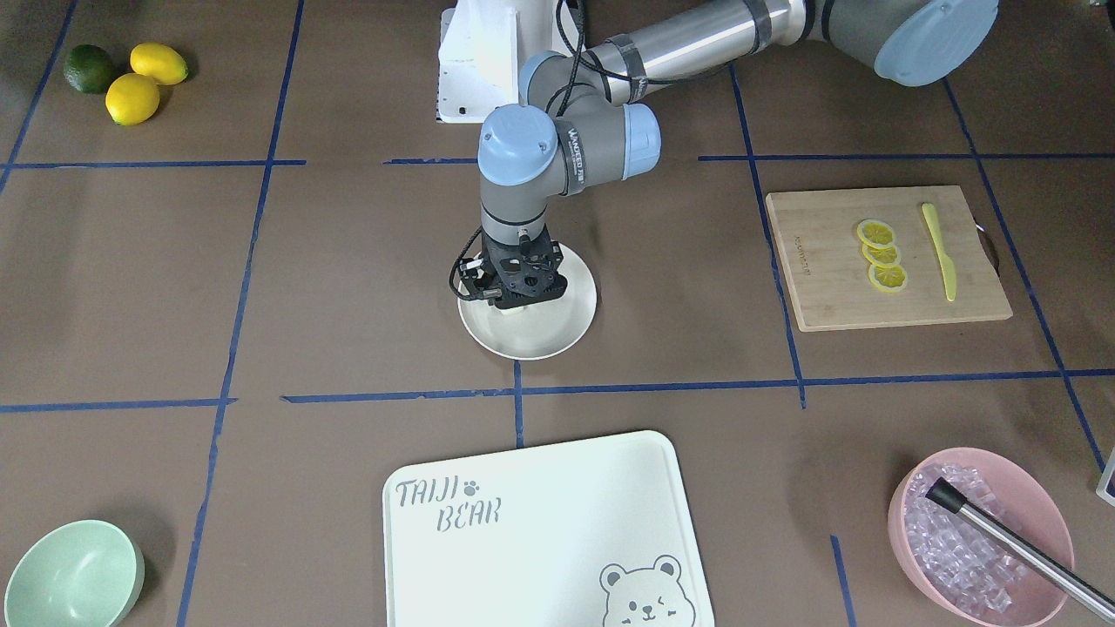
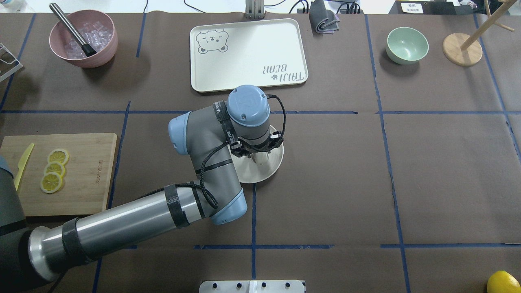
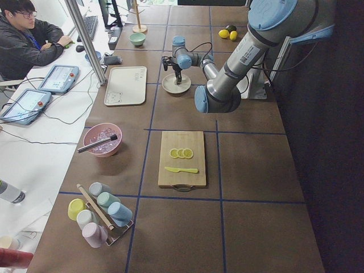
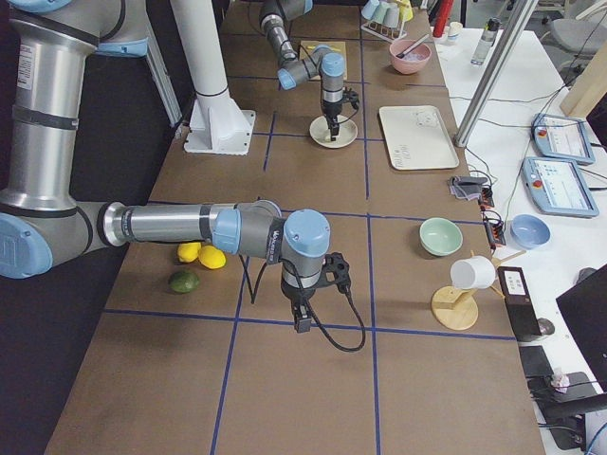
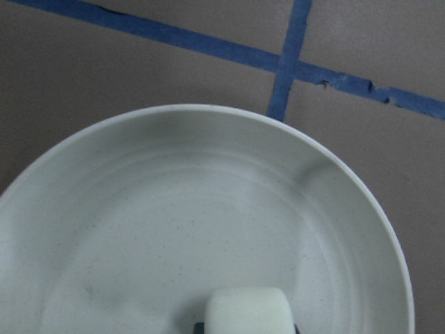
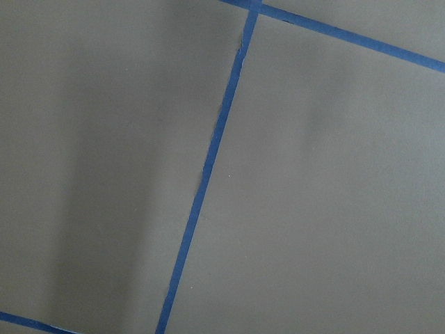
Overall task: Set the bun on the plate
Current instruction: 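Carry the bun with the left gripper over the white plate, then lower the bun onto the plate and open the left gripper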
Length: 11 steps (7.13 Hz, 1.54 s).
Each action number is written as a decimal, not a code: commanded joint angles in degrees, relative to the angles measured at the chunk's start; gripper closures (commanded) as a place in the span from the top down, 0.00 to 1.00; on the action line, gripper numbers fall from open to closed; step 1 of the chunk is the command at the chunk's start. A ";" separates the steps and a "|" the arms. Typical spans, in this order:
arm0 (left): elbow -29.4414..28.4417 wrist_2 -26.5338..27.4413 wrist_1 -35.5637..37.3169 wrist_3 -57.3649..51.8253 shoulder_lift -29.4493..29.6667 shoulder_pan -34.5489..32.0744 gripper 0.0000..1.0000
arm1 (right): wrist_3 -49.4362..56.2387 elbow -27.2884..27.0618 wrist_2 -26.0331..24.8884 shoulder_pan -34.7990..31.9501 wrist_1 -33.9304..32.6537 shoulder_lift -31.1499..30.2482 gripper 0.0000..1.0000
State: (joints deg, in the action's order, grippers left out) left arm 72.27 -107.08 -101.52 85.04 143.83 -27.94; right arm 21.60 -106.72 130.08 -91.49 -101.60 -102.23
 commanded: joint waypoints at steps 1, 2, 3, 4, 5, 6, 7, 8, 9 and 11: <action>0.24 0.11 0.18 -0.48 -0.04 0.00 1.00 | -0.06 0.19 0.00 0.00 0.00 0.01 1.00; 2.51 -0.93 1.40 -2.57 -0.13 -1.48 1.00 | 0.02 0.45 0.00 0.00 0.00 0.01 1.00; 5.92 -5.73 6.37 -6.77 -1.09 -3.59 1.00 | 0.02 0.54 0.00 0.00 0.00 0.10 1.00; 14.05 -7.51 9.64 -13.08 -6.58 -4.65 1.00 | 0.02 0.46 0.00 0.00 0.00 0.01 1.00; 23.61 -7.62 10.63 -20.62 -15.33 -5.45 1.00 | 0.02 0.54 0.00 0.00 0.00 0.01 1.00; 31.63 -8.06 10.20 -31.40 -23.95 -7.11 1.00 | 0.02 0.54 0.09 0.00 0.09 0.01 1.00; 38.58 -10.84 10.37 -40.21 -32.04 -9.91 1.00 | 0.02 0.54 0.09 0.00 0.00 0.01 1.00; 43.00 -16.27 10.20 -47.26 -39.60 -14.46 1.00 | 0.02 0.54 0.09 0.00 0.00 0.01 1.00; 45.92 -21.63 9.94 -56.12 -46.81 -21.29 1.00 | 0.02 0.54 0.09 0.00 0.00 -0.07 1.00; 45.51 -32.12 10.37 -76.21 -57.89 -38.15 1.00 | 0.02 0.54 0.09 0.00 0.00 -0.25 1.00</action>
State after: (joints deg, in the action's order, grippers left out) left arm 117.50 -134.11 -91.36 21.54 93.37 -56.16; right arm 21.62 -106.17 130.17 -91.49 -101.60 -102.38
